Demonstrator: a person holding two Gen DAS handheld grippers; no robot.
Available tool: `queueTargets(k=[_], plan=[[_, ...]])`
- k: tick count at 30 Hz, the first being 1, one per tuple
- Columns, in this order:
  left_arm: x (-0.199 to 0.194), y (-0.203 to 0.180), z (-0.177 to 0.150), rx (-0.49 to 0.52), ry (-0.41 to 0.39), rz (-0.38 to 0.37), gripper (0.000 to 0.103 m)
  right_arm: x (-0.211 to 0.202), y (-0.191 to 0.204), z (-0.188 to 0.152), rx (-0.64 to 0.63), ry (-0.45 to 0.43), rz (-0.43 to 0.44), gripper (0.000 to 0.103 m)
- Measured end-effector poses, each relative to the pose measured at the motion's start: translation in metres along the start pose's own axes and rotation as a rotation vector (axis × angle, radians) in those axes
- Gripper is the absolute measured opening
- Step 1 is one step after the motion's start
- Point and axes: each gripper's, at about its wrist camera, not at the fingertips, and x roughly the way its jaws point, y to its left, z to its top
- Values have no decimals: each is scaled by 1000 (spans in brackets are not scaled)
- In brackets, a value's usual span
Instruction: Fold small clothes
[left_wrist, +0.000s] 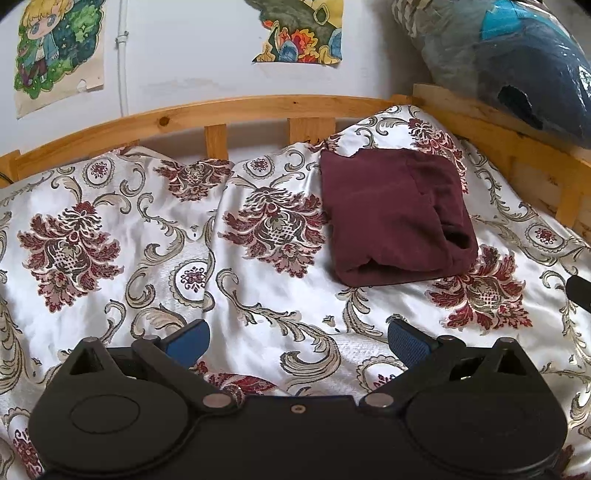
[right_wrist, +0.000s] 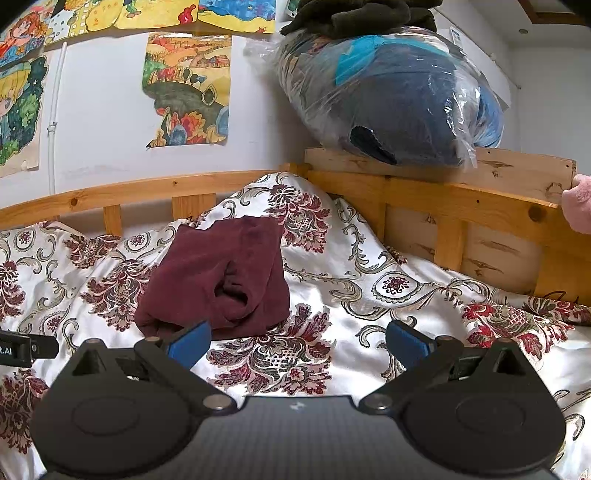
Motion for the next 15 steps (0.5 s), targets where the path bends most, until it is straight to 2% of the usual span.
queueTargets(k=[15], plan=[[0, -2, 0, 26, 4, -4, 102, 0, 0, -1, -1, 1, 0, 103]])
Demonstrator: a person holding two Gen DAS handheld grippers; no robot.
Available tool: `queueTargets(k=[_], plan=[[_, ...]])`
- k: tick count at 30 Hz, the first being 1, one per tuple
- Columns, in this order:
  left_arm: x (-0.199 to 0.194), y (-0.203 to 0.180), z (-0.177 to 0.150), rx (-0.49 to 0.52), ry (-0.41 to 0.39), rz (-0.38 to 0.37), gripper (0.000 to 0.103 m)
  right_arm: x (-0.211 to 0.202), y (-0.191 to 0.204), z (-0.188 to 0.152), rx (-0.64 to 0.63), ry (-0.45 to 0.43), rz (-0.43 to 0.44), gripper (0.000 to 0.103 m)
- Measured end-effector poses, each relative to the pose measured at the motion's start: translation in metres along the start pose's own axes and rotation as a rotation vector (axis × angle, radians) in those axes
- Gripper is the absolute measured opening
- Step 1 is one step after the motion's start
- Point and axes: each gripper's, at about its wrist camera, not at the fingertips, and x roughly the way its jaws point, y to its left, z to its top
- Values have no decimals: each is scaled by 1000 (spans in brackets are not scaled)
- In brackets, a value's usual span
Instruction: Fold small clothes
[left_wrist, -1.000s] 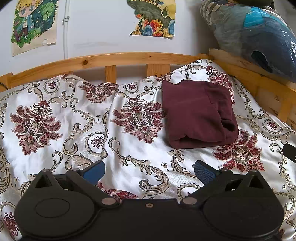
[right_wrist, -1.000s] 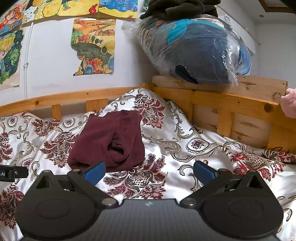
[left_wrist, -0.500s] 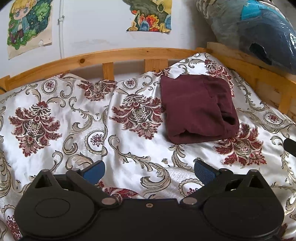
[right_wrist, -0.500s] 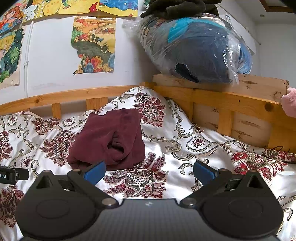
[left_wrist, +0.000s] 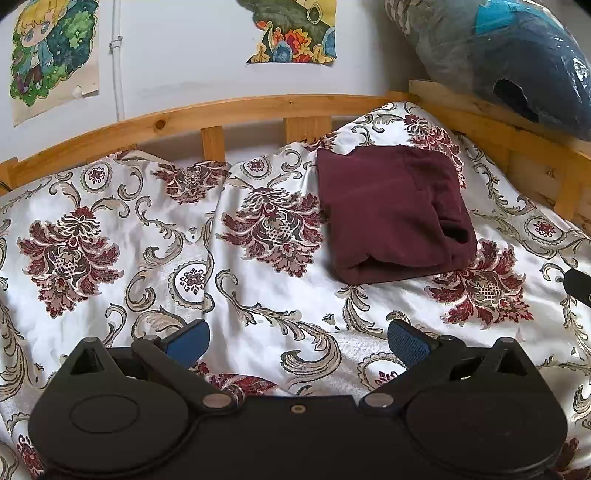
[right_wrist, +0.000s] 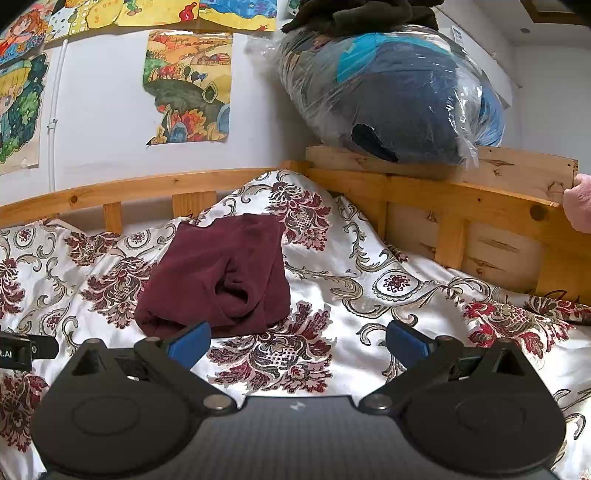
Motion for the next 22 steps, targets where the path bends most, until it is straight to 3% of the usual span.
queueTargets(k=[22], plan=[[1, 0, -2, 6, 9, -8, 102, 1, 1, -1, -1, 4, 2, 103]])
